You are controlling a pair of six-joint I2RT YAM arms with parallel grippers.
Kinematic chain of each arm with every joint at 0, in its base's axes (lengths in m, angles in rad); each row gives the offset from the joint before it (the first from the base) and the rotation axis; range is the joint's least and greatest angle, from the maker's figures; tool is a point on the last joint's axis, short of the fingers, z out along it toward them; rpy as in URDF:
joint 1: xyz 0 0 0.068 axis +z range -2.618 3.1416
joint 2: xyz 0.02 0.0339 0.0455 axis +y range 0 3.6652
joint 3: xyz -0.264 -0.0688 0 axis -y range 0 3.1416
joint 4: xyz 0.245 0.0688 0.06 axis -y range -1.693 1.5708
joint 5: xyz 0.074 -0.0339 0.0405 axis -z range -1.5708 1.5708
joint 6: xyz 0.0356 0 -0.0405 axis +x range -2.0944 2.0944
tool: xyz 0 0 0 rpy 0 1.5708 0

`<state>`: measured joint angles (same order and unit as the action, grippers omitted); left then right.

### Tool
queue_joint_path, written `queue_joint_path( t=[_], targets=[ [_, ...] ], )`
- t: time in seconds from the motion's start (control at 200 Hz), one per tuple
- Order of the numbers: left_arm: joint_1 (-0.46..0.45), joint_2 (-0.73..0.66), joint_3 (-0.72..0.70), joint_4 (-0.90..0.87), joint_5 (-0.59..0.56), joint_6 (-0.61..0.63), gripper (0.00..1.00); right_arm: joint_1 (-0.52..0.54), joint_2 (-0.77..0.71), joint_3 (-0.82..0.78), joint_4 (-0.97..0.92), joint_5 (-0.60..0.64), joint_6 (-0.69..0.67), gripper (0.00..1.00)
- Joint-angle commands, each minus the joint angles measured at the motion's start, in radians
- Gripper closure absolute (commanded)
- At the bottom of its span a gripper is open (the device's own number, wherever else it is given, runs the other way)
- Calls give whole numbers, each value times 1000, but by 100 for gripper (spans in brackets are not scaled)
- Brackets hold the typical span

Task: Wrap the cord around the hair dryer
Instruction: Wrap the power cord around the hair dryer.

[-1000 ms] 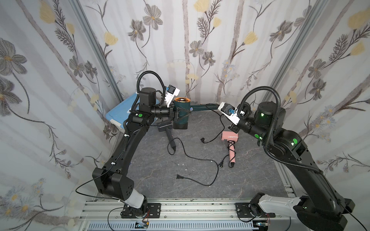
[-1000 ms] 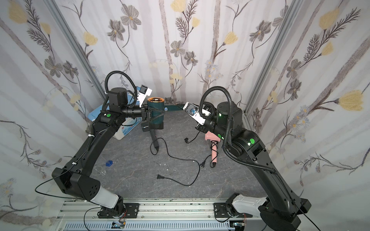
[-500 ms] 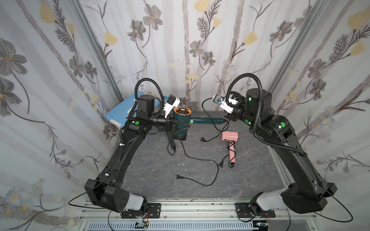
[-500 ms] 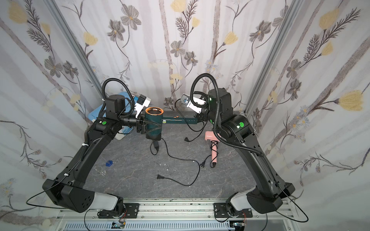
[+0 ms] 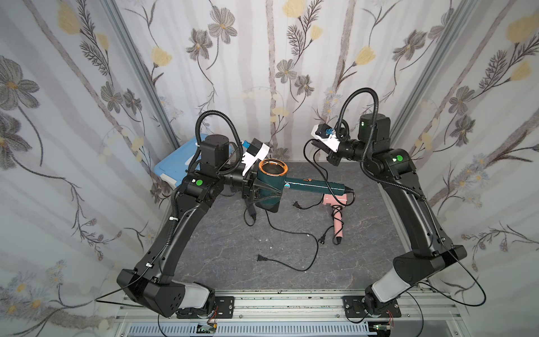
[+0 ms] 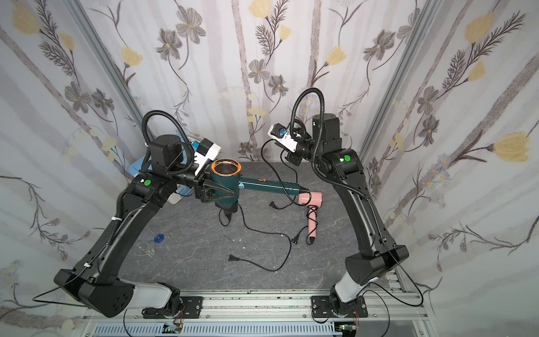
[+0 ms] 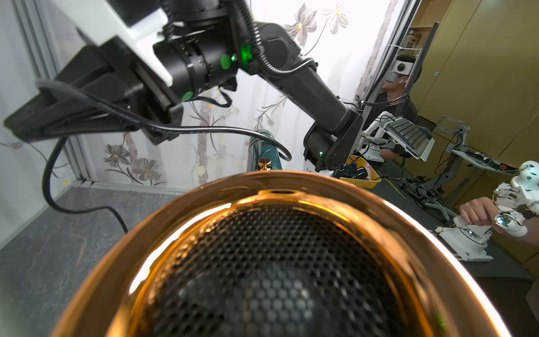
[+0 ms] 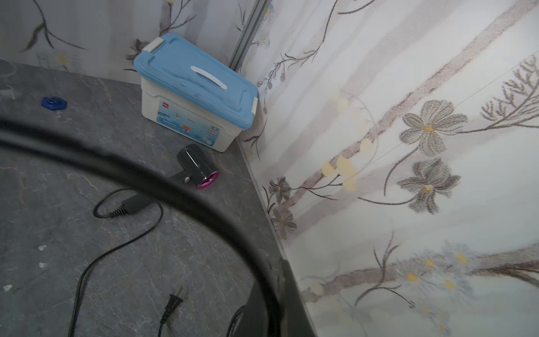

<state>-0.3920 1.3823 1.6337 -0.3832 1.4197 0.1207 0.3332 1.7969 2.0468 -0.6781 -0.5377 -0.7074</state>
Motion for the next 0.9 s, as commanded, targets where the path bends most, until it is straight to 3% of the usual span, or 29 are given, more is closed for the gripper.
queue_joint_path(
  t=[0.0, 0.235, 0.44, 0.555, 0.744, 0.894],
  targets=[
    [2, 16, 32, 106, 51, -24, 100, -39, 32, -25, 21, -288, 94, 100],
    [5, 57, 32, 183, 27, -66, 100, -123, 44, -136, 102, -484, 238, 100],
    [59, 60, -108, 744, -66, -464, 100, -158, 11, -273, 188, -517, 339, 100],
    [81, 85, -118, 844, -119, -541, 100, -160, -27, -376, 268, -501, 395, 100],
    [121, 150, -137, 1145, -195, -793, 100, -163, -106, -578, 445, -490, 497, 100],
    [141, 174, -137, 1170, -267, -823, 100, -163, -171, -717, 571, -462, 570, 100]
  ],
)
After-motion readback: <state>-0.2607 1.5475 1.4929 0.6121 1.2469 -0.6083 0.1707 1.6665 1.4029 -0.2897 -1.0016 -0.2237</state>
